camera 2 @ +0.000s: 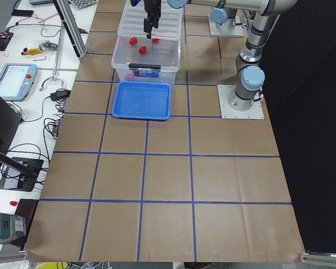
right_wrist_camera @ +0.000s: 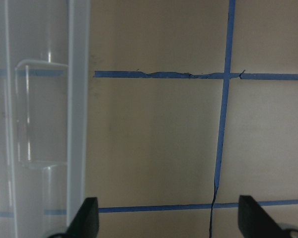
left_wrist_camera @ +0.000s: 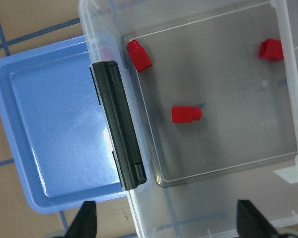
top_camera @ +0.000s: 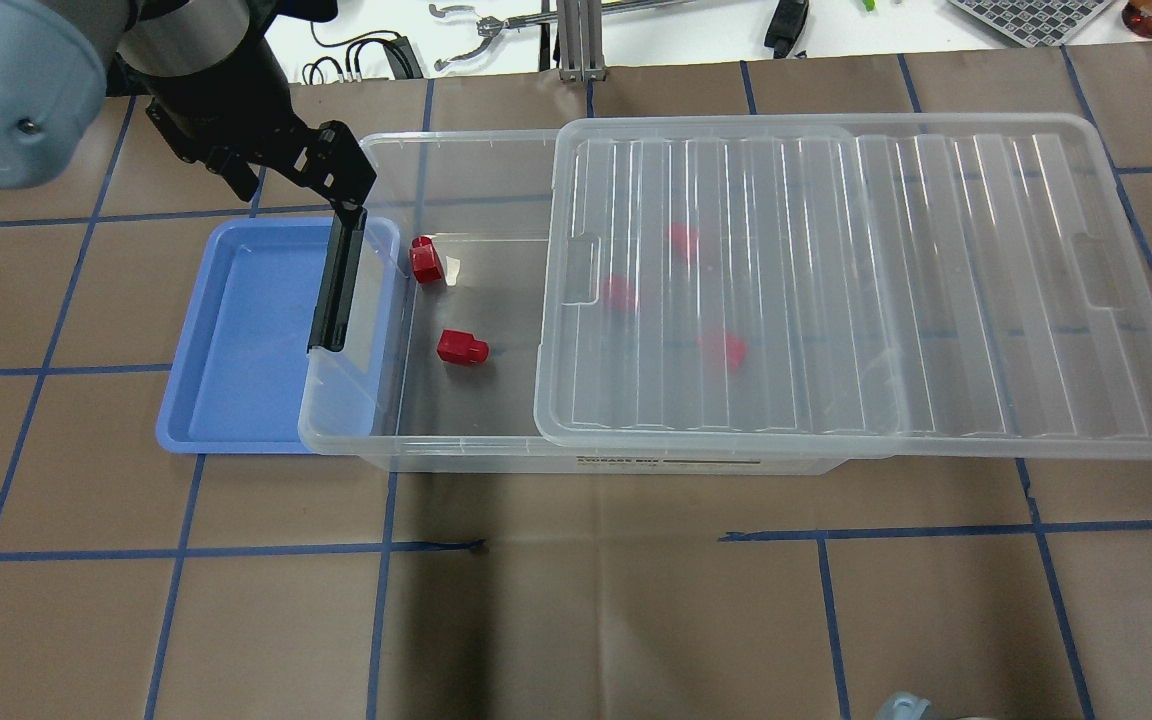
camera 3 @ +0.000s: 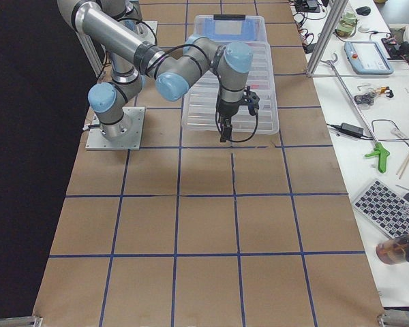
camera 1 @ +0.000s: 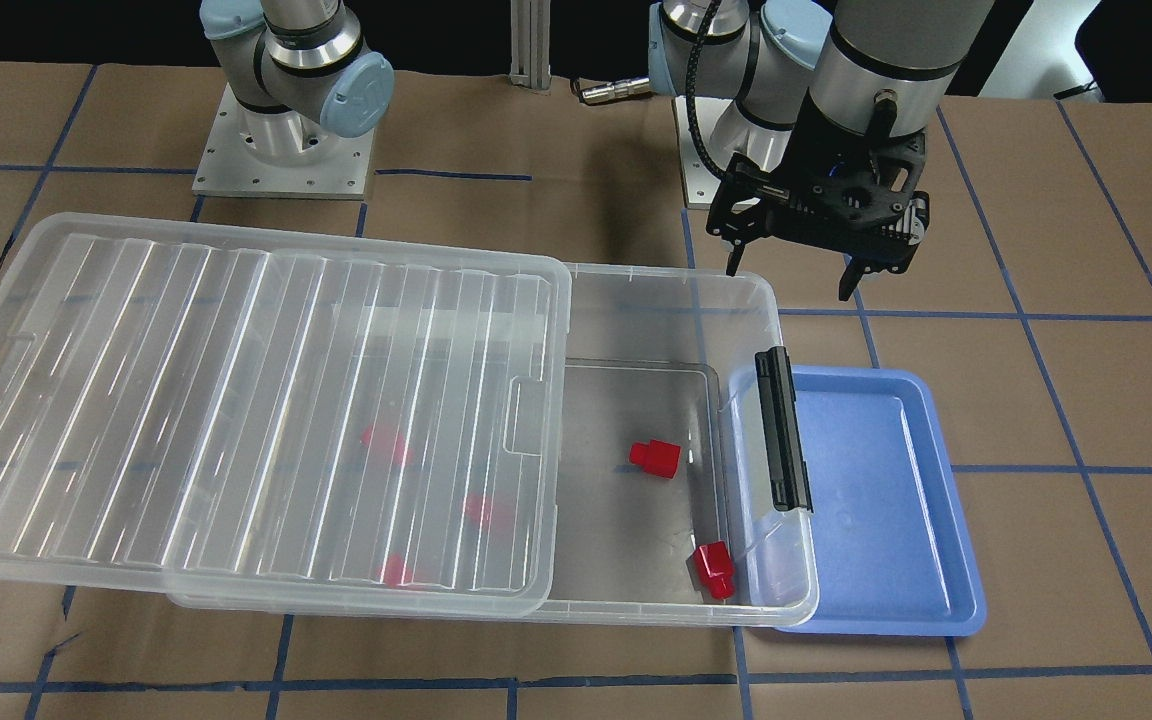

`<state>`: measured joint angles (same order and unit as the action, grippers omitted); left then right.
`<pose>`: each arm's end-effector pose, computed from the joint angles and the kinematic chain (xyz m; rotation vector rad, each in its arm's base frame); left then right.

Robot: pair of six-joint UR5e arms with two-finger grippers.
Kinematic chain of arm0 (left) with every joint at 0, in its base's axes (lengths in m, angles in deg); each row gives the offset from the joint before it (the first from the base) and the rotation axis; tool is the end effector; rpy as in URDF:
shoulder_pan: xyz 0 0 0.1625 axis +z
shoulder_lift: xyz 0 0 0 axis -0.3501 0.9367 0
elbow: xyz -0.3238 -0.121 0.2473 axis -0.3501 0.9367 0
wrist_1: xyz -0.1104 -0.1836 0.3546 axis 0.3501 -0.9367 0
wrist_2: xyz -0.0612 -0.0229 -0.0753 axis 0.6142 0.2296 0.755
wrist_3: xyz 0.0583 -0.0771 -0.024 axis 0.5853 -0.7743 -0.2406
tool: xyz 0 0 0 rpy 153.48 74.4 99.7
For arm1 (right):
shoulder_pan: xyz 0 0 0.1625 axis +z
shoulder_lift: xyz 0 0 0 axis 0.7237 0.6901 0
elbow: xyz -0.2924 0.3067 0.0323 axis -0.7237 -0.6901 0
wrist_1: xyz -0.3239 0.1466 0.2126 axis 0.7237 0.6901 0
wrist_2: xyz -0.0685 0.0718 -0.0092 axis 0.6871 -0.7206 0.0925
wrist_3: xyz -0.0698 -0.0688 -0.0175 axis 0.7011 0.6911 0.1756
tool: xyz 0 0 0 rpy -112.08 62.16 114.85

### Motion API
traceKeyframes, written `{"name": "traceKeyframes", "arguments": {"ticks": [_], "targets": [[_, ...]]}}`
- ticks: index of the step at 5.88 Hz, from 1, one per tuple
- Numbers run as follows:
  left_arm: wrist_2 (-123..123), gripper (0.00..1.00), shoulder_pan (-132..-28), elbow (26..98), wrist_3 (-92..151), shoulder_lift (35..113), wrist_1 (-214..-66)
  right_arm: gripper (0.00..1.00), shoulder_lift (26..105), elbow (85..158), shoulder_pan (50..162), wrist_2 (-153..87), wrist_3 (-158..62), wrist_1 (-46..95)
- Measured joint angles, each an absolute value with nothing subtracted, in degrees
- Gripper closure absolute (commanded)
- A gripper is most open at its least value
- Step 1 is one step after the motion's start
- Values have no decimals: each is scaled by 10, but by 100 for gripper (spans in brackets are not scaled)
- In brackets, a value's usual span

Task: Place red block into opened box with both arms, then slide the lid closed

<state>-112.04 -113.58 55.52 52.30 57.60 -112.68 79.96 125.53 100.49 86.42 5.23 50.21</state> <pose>-0.1603 -0.5128 0.5081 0.3111 3.1135 -0.0872 -0.2078 -0.4953 0.3988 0.0230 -3.0536 -0.1181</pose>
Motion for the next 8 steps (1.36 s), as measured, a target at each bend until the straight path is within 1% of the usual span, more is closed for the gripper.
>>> {"name": "traceKeyframes", "arguments": {"ticks": [1, 2, 5, 8], "targets": [[-1112, 2, -1128, 564, 464, 568, -1119, 0, 799, 1283, 993, 860, 55, 527], [-1109, 2, -1113, 567, 439, 565, -1115, 0, 796, 1294, 988, 862, 54, 537], [-1110, 2, -1095, 569, 445, 565, -1114, 0, 788, 1299, 986, 868, -42, 542], [-1109, 2, -1095, 571, 453, 566, -1113, 0, 794, 1321, 988, 860, -68, 538]]}}
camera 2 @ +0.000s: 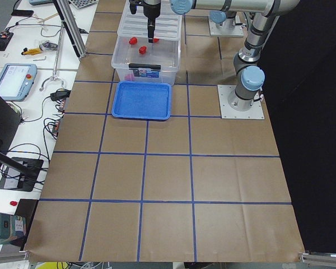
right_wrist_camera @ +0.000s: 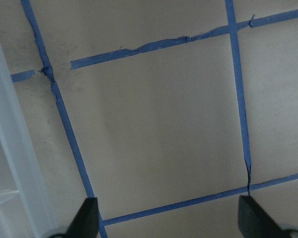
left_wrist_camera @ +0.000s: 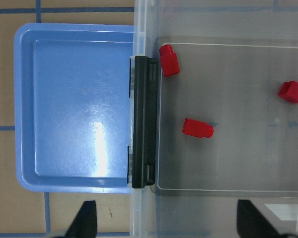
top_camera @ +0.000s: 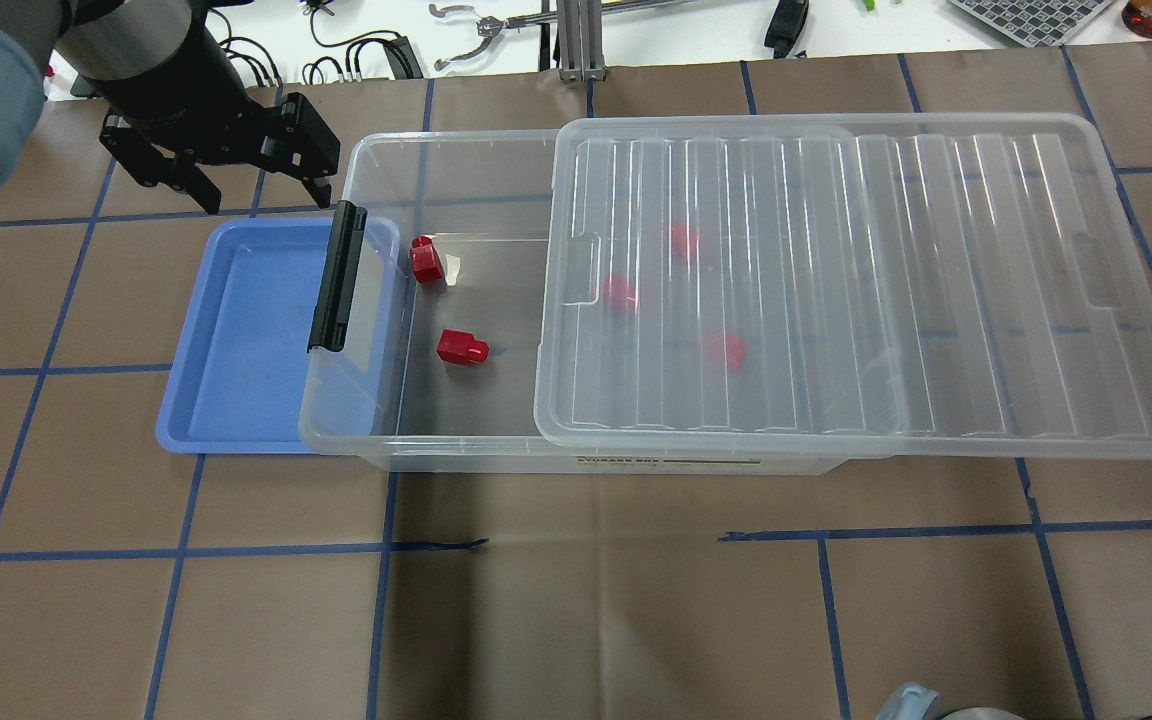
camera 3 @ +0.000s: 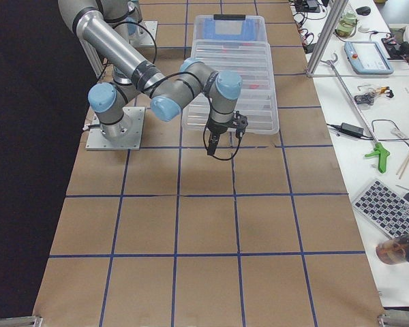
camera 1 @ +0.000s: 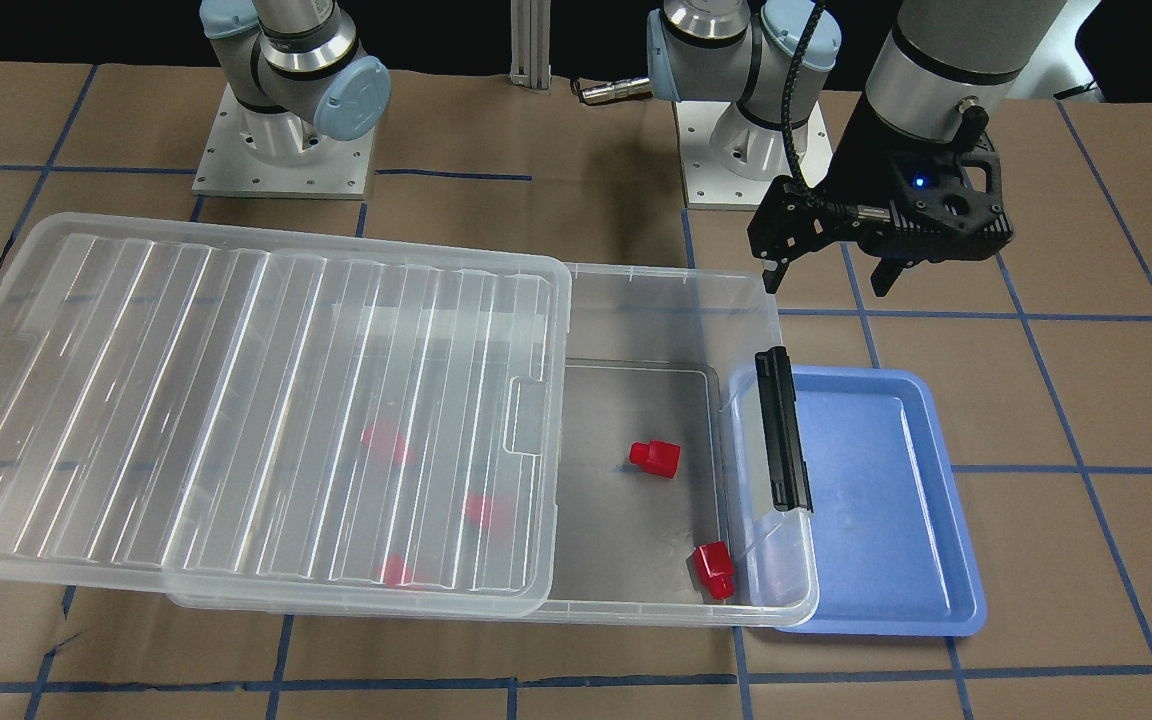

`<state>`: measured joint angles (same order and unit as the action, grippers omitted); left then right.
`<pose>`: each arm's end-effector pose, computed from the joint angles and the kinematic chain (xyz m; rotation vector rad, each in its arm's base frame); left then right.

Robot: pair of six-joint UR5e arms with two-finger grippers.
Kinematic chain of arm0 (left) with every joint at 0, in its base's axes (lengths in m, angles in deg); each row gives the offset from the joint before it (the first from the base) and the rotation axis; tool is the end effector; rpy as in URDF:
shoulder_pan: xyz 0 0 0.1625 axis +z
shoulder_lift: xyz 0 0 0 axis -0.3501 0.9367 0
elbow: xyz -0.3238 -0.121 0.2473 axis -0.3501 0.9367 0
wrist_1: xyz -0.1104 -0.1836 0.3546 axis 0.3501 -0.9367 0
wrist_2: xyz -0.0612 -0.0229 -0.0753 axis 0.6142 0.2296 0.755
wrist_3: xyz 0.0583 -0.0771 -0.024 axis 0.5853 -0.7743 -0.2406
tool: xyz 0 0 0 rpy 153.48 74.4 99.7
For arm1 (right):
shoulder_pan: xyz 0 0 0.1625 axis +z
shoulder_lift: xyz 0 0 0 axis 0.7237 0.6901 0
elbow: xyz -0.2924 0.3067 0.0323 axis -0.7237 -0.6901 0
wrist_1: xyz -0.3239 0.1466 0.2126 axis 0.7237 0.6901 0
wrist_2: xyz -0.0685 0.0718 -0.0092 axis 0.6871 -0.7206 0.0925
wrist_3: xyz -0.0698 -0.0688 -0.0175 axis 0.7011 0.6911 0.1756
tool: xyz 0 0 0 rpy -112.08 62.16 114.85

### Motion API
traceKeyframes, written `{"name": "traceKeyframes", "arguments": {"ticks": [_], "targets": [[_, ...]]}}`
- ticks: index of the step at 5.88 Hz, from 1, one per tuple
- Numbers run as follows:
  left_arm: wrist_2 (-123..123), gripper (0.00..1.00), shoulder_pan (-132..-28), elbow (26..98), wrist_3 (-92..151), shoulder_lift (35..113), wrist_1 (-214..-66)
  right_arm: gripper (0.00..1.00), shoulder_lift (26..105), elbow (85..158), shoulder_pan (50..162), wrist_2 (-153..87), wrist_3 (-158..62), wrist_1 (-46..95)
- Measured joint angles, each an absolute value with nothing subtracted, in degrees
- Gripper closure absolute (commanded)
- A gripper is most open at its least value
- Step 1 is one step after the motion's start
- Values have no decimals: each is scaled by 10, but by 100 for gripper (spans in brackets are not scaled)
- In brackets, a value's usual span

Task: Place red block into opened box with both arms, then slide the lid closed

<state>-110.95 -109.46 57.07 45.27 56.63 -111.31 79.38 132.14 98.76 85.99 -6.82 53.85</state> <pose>-0.1251 -0.5173 0.5059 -0.0082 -3.1309 0.1099 -0.2124 -0.4766 0.3452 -0.3417 -3.0634 -0.1826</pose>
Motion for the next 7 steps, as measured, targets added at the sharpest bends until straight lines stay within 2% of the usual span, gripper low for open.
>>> {"name": "traceKeyframes", "arguments": {"ticks": [7], "targets": [[-1109, 2, -1103, 575, 456, 572, -1107, 0, 802, 1337, 1000, 799, -82, 534]]}}
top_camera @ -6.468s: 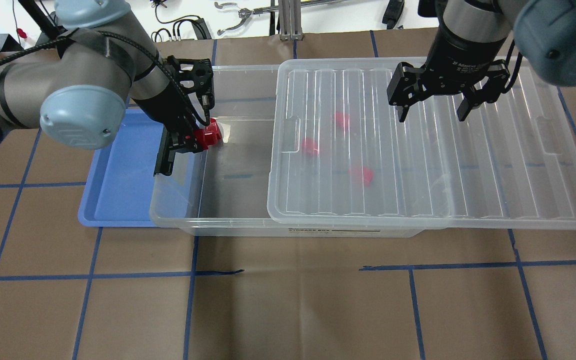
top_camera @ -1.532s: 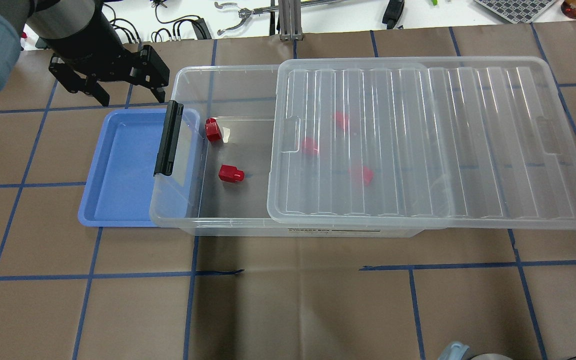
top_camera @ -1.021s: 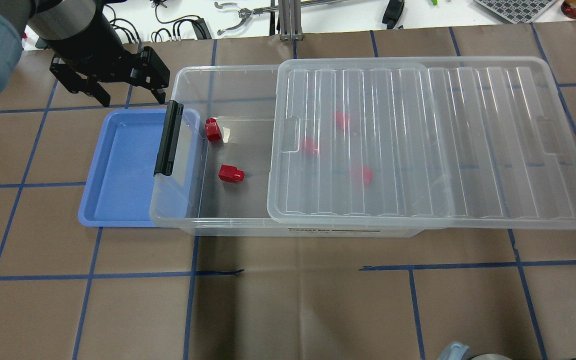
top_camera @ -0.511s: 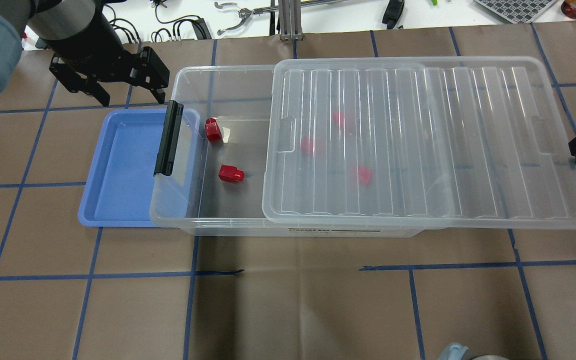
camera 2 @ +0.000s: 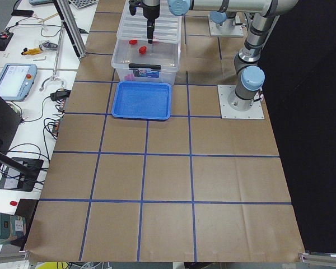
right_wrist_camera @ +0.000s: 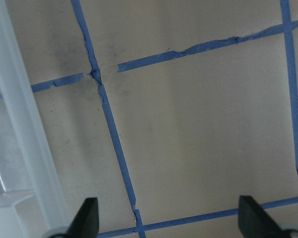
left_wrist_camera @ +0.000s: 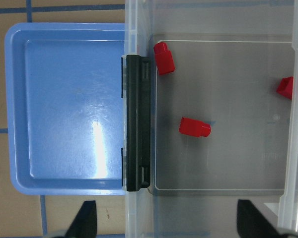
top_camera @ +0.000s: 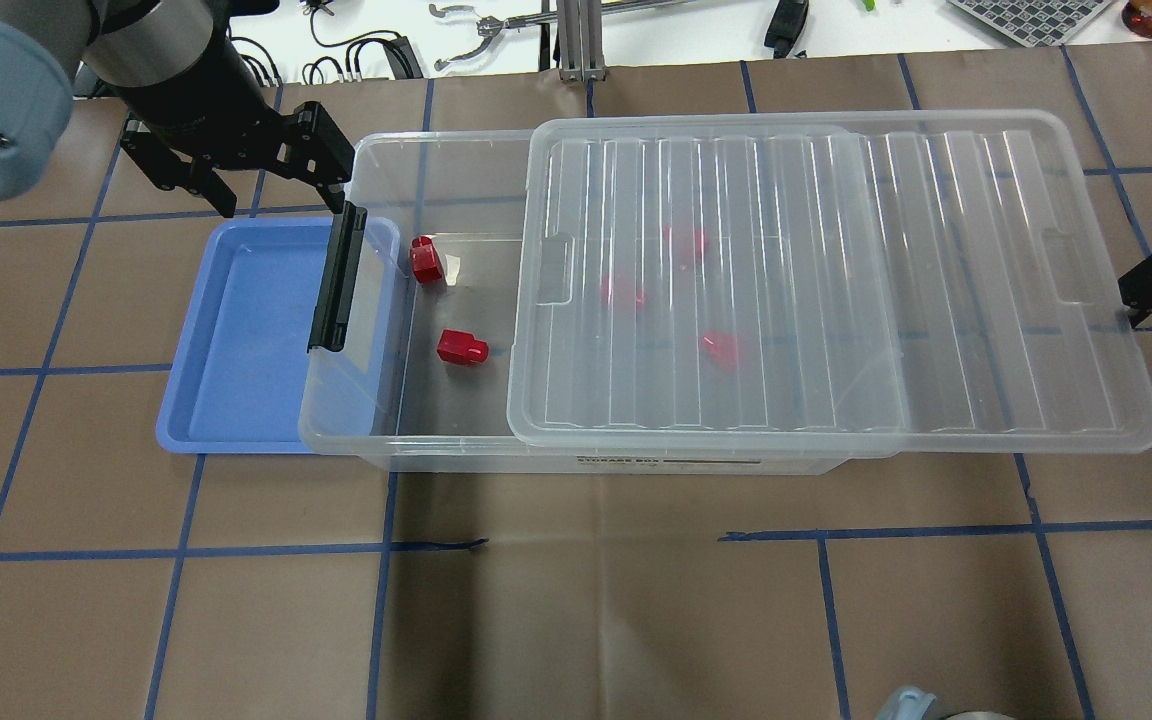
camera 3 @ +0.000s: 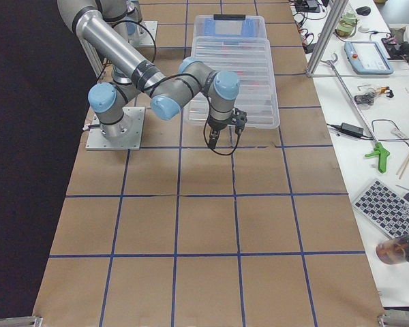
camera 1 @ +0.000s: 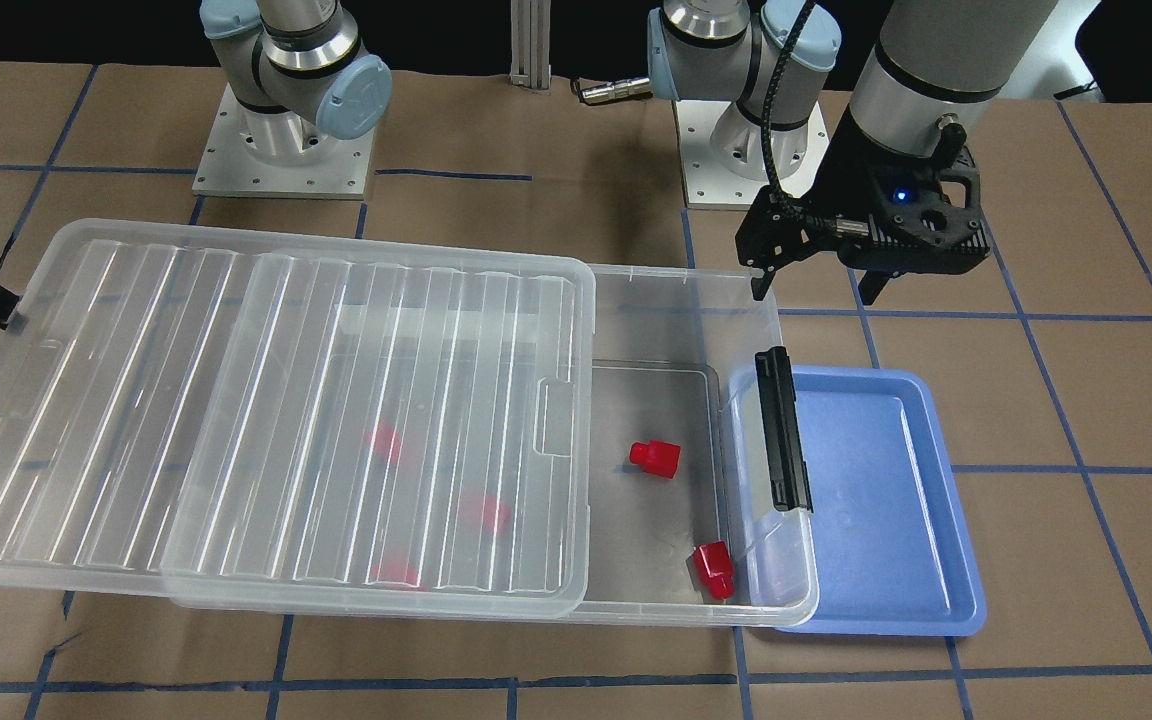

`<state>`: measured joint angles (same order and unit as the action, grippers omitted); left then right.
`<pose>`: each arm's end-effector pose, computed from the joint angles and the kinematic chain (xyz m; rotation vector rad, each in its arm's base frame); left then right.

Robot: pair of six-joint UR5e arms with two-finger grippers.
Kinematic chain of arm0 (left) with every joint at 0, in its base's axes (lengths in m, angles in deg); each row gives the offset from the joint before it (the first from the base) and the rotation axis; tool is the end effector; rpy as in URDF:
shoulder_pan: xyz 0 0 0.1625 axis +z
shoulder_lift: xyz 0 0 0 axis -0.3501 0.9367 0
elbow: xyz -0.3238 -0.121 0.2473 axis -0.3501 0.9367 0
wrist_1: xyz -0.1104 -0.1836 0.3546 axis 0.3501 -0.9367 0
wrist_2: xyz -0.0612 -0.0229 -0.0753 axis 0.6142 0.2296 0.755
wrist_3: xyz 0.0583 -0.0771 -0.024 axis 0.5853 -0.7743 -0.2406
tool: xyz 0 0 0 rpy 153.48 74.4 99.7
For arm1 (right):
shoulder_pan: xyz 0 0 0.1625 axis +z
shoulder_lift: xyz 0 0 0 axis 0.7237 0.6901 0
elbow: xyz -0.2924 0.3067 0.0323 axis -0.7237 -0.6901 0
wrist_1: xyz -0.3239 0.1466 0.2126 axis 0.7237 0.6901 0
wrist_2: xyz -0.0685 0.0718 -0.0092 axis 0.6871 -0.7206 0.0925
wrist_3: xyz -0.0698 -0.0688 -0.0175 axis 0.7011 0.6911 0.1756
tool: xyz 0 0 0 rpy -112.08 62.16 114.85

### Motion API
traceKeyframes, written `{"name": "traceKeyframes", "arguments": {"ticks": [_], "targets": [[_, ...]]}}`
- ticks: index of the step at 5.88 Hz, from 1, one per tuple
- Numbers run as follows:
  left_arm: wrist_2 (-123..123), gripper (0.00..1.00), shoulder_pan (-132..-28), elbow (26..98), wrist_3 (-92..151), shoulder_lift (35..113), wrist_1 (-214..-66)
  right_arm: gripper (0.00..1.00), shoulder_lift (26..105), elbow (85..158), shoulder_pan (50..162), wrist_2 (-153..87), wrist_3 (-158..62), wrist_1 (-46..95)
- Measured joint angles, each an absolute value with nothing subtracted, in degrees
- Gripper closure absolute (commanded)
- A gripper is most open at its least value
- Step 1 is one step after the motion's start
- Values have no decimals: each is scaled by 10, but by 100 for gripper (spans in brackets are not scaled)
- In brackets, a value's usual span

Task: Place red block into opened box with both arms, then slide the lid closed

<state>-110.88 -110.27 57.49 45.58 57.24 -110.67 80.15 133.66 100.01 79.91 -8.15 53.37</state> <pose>-0.1325 -0.5195 0.4979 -0.0387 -3.1294 0.0992 -0.1876 -0.4795 0.3384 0.3510 3.0727 0.1284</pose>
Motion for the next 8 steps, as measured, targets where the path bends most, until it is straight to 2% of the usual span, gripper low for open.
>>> {"name": "traceKeyframes", "arguments": {"ticks": [8], "targets": [[-1109, 2, -1096, 576, 456, 567, -1106, 0, 825, 1353, 1061, 775, -147, 528]]}}
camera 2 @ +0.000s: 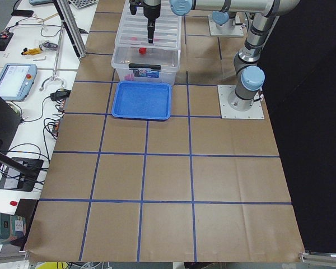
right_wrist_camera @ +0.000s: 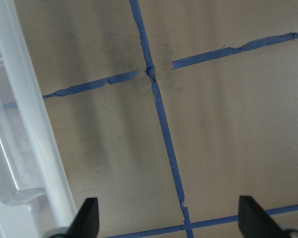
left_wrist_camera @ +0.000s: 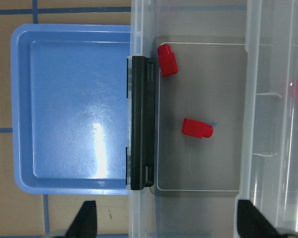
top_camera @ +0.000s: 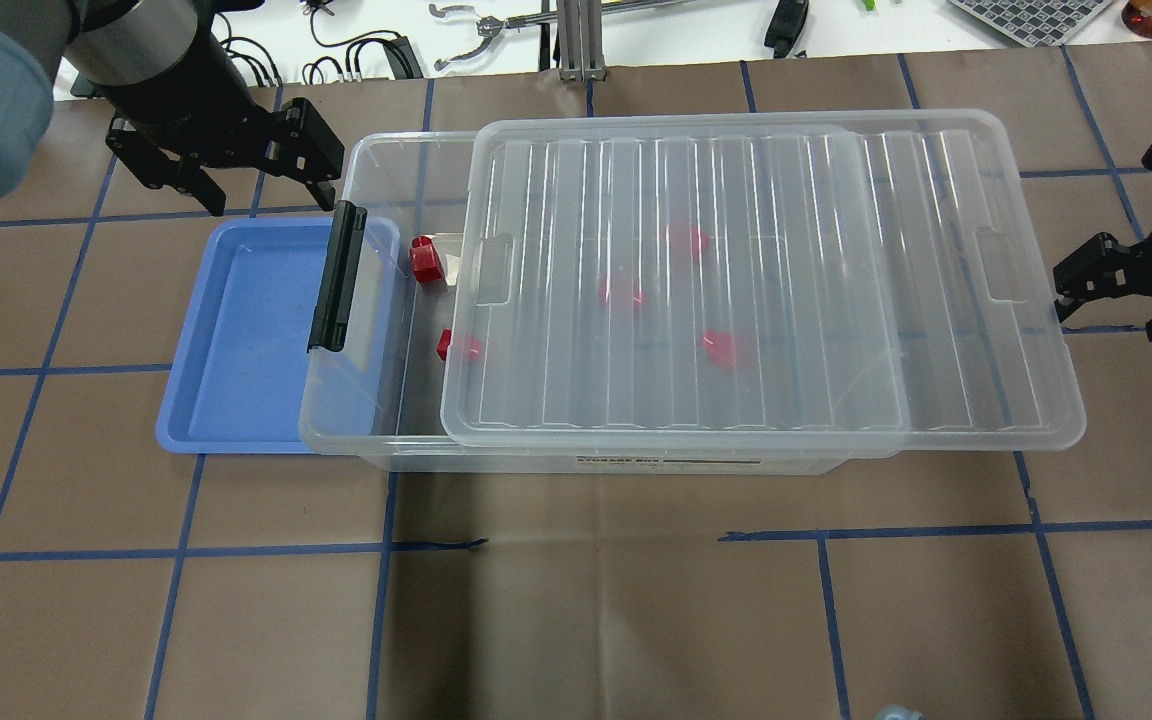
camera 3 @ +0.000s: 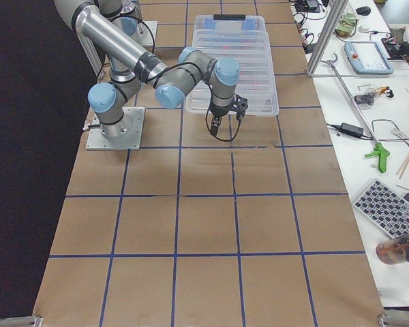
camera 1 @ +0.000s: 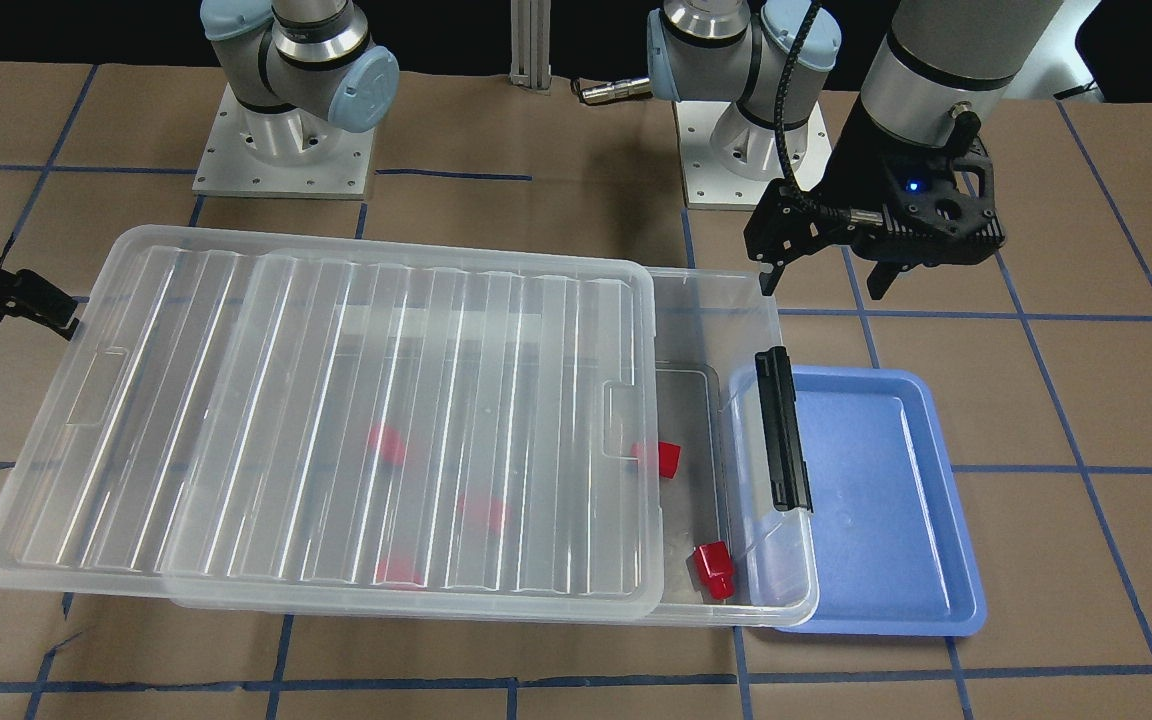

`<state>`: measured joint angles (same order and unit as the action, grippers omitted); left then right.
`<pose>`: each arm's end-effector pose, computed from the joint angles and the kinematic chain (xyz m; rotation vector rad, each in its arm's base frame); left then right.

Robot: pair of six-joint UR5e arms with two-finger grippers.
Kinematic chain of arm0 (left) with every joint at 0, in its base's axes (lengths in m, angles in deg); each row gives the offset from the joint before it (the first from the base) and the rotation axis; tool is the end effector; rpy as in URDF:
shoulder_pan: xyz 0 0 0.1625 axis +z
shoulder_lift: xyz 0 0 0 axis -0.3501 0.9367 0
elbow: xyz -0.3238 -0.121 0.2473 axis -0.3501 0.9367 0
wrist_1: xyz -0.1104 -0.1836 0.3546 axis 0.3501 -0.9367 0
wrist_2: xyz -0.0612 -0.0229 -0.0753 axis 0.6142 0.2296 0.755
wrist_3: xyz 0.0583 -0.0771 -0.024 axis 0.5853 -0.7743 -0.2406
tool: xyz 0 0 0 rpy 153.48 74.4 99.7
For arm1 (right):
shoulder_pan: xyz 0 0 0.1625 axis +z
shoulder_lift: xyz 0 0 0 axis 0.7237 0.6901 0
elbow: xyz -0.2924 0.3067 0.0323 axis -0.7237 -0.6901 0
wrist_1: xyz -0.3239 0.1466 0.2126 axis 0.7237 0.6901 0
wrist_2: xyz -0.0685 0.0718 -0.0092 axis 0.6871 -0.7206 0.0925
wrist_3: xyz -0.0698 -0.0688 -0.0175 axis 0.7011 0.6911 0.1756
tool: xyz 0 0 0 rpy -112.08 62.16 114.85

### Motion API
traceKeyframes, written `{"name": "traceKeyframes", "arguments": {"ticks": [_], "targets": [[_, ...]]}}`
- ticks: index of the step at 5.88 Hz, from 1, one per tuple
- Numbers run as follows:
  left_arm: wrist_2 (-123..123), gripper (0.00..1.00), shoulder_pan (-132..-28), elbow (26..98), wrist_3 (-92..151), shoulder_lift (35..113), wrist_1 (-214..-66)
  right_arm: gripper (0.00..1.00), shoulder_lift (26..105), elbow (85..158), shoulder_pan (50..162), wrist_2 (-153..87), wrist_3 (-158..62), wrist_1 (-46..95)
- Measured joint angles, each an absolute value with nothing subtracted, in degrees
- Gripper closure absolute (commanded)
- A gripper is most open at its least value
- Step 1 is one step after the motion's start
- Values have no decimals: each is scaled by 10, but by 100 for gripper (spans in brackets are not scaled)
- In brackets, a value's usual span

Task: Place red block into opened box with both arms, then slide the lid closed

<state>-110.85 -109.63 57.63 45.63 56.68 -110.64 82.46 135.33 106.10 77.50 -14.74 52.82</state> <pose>-0.1268 -0.5175 0.5018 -0.0227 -3.1292 0.1116 -0.1243 -0.4855 0.3440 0.3641 3.0433 0.1064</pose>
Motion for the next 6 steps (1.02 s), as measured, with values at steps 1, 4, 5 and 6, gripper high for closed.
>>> {"name": "traceKeyframes", "arguments": {"ticks": [1, 4, 5, 6], "targets": [[-1109, 2, -1096, 576, 456, 567, -1106, 0, 830, 1356, 1071, 775, -162, 528], [-1109, 2, -1097, 576, 456, 566, -1106, 0, 839, 1370, 1097, 774, -193, 528], [-1109, 2, -1097, 576, 456, 566, -1106, 0, 842, 1371, 1108, 775, -204, 528], [-1109, 2, -1097, 576, 456, 566, -1106, 0, 844, 1371, 1114, 775, -209, 528]]}}
